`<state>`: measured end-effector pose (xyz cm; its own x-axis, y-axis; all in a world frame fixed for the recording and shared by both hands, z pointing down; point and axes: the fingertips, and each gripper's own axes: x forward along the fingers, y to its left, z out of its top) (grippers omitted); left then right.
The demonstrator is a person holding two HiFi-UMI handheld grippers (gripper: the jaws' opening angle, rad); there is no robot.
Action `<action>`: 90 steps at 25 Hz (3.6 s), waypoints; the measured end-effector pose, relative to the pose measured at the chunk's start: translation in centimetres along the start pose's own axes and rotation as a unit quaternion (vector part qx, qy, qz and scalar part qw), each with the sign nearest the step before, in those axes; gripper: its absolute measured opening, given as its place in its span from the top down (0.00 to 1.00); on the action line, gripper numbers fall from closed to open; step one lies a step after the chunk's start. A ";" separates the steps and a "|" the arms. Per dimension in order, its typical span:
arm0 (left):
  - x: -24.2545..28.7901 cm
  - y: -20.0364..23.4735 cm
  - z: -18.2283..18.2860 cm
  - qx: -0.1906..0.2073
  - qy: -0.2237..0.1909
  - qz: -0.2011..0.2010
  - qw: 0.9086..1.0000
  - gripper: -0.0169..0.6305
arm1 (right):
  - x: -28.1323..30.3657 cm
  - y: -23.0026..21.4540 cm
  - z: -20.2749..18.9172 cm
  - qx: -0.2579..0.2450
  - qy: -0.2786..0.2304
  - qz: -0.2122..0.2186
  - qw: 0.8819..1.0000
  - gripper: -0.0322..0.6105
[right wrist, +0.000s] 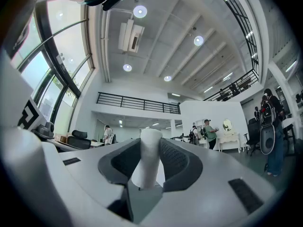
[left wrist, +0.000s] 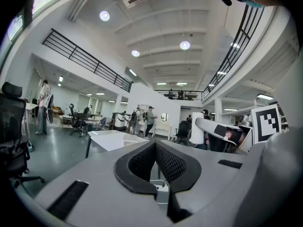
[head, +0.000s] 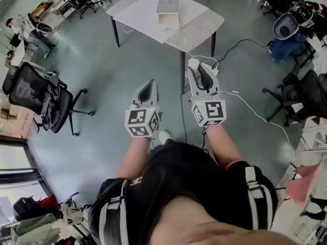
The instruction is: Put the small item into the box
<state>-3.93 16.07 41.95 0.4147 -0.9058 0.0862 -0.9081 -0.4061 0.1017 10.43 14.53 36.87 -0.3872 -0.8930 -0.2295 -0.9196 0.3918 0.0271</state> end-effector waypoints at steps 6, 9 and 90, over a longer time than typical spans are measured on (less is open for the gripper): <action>0.3 0.9 0.4 0.002 -0.001 0.002 1.000 0.95 | 0.6 0.3 -0.7 0.002 0.006 0.000 1.000 0.75; 0.6 1.6 0.4 0.001 -0.001 0.004 1.000 0.95 | 1.2 0.5 -0.9 0.005 0.007 0.001 1.000 0.75; 51.0 24.1 4.7 -0.020 0.040 0.012 0.999 0.95 | 52.2 -21.4 -21.3 0.028 0.140 0.047 0.989 0.75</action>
<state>-4.98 -40.48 44.12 0.3968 -0.9023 0.1685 -0.9159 -0.3772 0.1370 8.52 -45.22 45.07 -0.4810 -0.8753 0.0498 -0.8767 0.4806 -0.0210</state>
